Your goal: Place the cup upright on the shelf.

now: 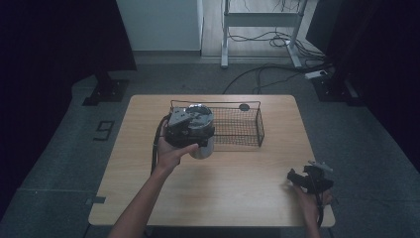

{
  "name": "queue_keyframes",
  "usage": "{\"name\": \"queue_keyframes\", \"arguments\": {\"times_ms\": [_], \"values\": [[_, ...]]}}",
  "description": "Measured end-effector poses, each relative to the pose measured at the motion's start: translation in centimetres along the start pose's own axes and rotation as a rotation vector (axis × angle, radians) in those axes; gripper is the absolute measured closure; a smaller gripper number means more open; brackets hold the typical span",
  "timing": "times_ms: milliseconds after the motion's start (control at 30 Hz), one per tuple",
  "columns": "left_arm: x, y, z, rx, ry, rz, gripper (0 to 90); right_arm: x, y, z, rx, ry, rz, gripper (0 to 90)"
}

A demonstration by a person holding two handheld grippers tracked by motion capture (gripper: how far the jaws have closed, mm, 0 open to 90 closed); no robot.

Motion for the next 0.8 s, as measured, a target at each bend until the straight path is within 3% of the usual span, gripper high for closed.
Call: {"name": "queue_keyframes", "arguments": {"times_ms": [800], "values": [[1.6, -1.7, 1.8, 0.008, 0.023, 0.026, 3.5, 0.0, 0.0, 0.0, 0.000, 0.000, 0.000, 0.6]]}}
Point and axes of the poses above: each handheld gripper's, and its own axes: y roughly backward along the jaws, z roughly out of its top, x roughly to its left, the point moved 2 cm from there along -y, roughly forward along the jaws, and after that the axes turned 10 degrees about y, right-handed, at the moved point
